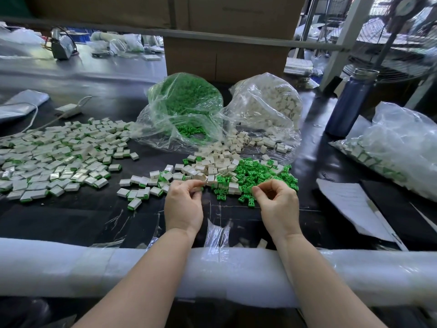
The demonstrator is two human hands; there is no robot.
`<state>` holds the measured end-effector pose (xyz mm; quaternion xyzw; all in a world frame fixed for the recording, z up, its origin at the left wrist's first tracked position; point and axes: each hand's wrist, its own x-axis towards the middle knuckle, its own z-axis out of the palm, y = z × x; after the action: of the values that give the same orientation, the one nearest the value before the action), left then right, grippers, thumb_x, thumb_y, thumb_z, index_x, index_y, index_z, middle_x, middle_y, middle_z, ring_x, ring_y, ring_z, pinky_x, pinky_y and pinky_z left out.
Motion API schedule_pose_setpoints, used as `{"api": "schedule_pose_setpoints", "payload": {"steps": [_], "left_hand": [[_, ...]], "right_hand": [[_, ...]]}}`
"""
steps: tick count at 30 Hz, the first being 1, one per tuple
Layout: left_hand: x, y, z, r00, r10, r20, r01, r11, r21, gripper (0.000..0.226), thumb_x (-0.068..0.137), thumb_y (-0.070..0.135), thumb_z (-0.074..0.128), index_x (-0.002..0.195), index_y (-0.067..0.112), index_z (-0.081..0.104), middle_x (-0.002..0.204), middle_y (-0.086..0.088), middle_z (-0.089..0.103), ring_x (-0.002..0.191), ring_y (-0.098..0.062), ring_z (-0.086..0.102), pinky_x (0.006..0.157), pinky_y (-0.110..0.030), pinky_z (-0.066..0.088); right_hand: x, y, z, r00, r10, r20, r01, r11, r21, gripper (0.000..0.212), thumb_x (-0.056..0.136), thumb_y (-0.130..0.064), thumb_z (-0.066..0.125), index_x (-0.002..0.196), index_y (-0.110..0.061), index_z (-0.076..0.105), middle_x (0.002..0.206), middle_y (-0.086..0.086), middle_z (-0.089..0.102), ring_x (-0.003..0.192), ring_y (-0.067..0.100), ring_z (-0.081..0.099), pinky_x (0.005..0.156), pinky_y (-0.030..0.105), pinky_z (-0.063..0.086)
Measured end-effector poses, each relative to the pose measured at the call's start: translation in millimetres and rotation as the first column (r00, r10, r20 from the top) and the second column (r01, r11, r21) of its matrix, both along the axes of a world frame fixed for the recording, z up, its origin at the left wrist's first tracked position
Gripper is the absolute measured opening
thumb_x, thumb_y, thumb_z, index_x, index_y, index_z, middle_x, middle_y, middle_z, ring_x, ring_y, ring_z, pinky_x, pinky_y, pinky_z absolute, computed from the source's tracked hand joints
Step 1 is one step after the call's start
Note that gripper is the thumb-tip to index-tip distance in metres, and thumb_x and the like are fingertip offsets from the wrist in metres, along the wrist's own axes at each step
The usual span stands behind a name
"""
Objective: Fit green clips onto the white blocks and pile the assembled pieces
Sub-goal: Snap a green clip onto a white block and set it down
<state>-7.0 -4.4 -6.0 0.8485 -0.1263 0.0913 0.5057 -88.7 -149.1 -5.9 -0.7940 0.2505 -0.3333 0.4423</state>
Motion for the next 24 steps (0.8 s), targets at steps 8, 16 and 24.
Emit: {"api": "schedule_pose_setpoints", "payload": {"steps": [8, 16, 24], "left_hand": [[1.0, -1.5, -0.7, 0.994, 0.092, -0.059, -0.078, 0.976, 0.203, 0.037, 0.089, 0.010, 0.055, 0.124, 0.000, 0.054, 0.130, -0.011, 0.033, 0.120, -0.027, 0.032, 0.103, -0.025, 0.027], [-2.3, -2.8, 2.1, 0.988, 0.129, -0.084, -0.085, 0.914, 0.398, 0.035, 0.088, 0.021, 0.056, 0.120, 0.007, 0.051, 0.139, -0.008, 0.023, 0.126, -0.028, 0.021, 0.104, -0.037, 0.026], [-0.4, -7.8, -2.6, 0.999, -0.052, -0.012, 0.052, 0.908, 0.416, 0.061, 0.086, -0.002, 0.041, 0.141, 0.022, 0.027, 0.155, 0.000, 0.004, 0.142, -0.020, 0.000, 0.115, -0.032, 0.002]], "right_hand": [[0.9, -1.5, -3.1, 0.998, -0.052, -0.044, 0.048, 0.995, -0.085, 0.014, 0.082, -0.015, 0.068, 0.071, -0.015, 0.060, 0.078, 0.001, 0.058, 0.067, 0.014, 0.052, 0.068, 0.029, 0.044], [0.3, -1.7, -3.2, 0.997, -0.038, -0.062, 0.032, 0.995, -0.100, 0.013, 0.083, -0.014, 0.068, 0.072, -0.014, 0.061, 0.077, -0.001, 0.057, 0.065, 0.008, 0.049, 0.066, 0.025, 0.039], [-0.1, -0.4, -2.7, 0.996, -0.026, -0.083, 0.016, 0.993, -0.119, 0.012, 0.084, -0.016, 0.067, 0.074, -0.013, 0.062, 0.080, -0.001, 0.057, 0.067, 0.005, 0.049, 0.065, 0.022, 0.039]]}}
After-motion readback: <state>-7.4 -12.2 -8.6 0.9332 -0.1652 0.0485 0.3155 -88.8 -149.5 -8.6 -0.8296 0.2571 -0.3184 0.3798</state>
